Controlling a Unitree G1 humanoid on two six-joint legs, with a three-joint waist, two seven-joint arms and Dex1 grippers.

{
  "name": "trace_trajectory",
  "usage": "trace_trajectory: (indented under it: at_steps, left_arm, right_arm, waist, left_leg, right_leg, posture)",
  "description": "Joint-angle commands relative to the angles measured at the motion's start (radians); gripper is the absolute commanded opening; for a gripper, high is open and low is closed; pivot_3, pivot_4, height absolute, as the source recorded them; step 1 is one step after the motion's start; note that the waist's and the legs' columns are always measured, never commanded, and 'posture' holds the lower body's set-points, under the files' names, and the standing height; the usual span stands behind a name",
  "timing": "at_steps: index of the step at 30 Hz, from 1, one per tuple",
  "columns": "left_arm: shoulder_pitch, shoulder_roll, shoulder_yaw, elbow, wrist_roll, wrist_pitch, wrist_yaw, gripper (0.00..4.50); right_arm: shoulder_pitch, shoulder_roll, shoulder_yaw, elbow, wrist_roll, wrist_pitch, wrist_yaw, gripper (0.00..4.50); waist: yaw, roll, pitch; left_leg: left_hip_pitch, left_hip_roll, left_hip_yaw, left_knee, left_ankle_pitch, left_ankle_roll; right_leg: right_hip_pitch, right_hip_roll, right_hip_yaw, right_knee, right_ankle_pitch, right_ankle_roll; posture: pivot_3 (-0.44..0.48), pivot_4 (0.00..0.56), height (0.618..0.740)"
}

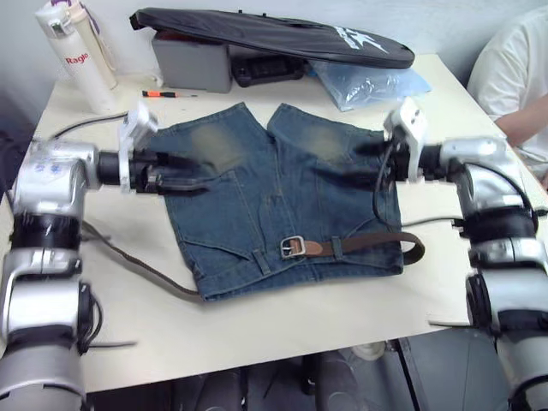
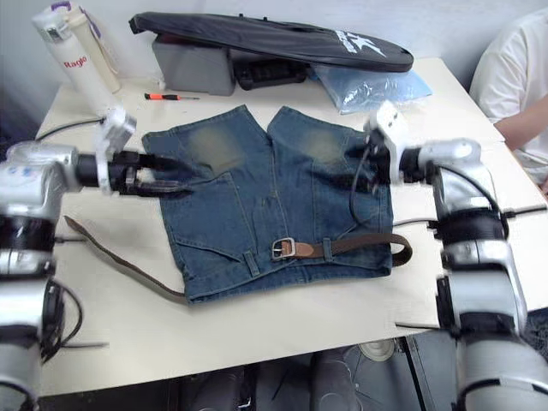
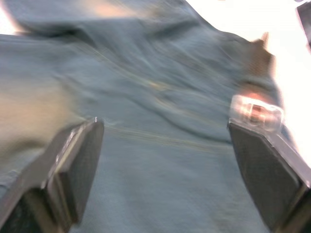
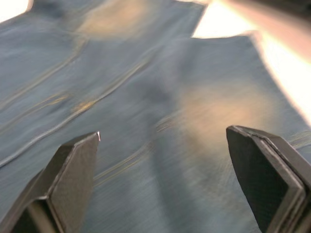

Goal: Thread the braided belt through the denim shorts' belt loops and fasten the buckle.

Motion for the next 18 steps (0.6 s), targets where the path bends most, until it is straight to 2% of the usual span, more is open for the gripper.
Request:
trace_trajectory:
  at_steps: [1,4,7,10,11,14,17,18]
  left_arm:
    - [0.117,0.053,0.088,-0.216,-0.106,0.078,0.003,4.49]
    - [0.25,0.061,0.16,-0.342,-0.161,0.13,0.065,4.49]
    - [0.375,0.054,0.246,-0.443,-0.217,0.202,0.142,4.49]
    - [0.492,0.037,0.331,-0.531,-0.273,0.262,0.216,4.49]
    - [0.529,0.025,0.359,-0.558,-0.288,0.273,0.243,4.49]
    - [0.61,-0.016,0.421,-0.631,-0.331,0.295,0.317,4.49]
    - [0.663,-0.053,0.458,-0.689,-0.356,0.279,0.378,4.49]
    - [0.675,-0.066,0.471,-0.704,-0.366,0.274,0.402,4.49]
  right_arm:
    - [0.085,-0.053,-0.022,-0.304,0.101,0.152,0.018,4.46]
    - [0.167,-0.081,-0.047,-0.458,0.17,0.253,-0.001,4.46]
    - [0.222,-0.1,-0.085,-0.573,0.251,0.333,-0.019,4.46]
    - [0.263,-0.115,-0.118,-0.649,0.315,0.374,-0.037,4.46]
    - [0.273,-0.113,-0.123,-0.667,0.33,0.383,-0.051,4.46]
    - [0.298,-0.109,-0.122,-0.69,0.349,0.398,-0.095,4.46]
    - [0.31,-0.096,-0.135,-0.68,0.372,0.41,-0.139,4.46]
    - [0.314,-0.098,-0.134,-0.673,0.372,0.405,-0.149,4.46]
  waist:
    - [0.007,0.003,0.002]
    - [0.044,0.004,0.002]
    - [0.07,0.004,0.003]
    - [0.084,0.004,0.003]
    - [0.081,0.005,0.003]
    - [0.061,0.005,0.003]
    - [0.058,0.004,0.003]
    - [0.067,0.003,0.003]
  left_leg:
    - [-0.001,-0.001,-0.002,0.0,0.002,-0.002]
    - [-0.003,0.001,-0.001,0.001,0.007,-0.005]
    - [-0.002,0.001,0.011,0.004,0.009,-0.006]
    - [0.006,0.002,0.017,0.003,0.009,-0.005]
    - [0.005,-0.001,0.013,0.001,0.009,-0.004]
    - [0.005,-0.019,-0.029,-0.005,0.015,0.002]
    - [0.005,-0.043,-0.073,-0.014,0.029,-0.002]
    - [0.004,-0.04,-0.07,-0.014,0.033,-0.008]
  right_leg:
    - [0.001,0.0,-0.001,0.004,0.0,0.0]
    - [0.001,0.003,0.001,0.001,-0.001,0.0]
    - [0.009,0.003,0.002,-0.018,-0.01,-0.003]
    - [0.011,0.003,0.009,-0.014,-0.01,-0.003]
    - [0.014,0.002,0.006,-0.014,-0.01,-0.003]
    - [0.03,-0.014,-0.014,-0.011,-0.02,0.006]
    - [0.045,-0.018,0.001,-0.005,-0.035,0.026]
    - [0.036,-0.012,0.022,0.004,-0.035,0.027]
  posture:
    - [0.0,0.15,0.74]
    - [0.0,0.15,0.74]
    - [0.0,0.15,0.74]
    - [0.0,0.15,0.74]
    - [0.0,0.15,0.74]
    - [0.0,0.15,0.74]
    - [0.0,0.15,0.74]
    - [0.0,0.15,0.74]
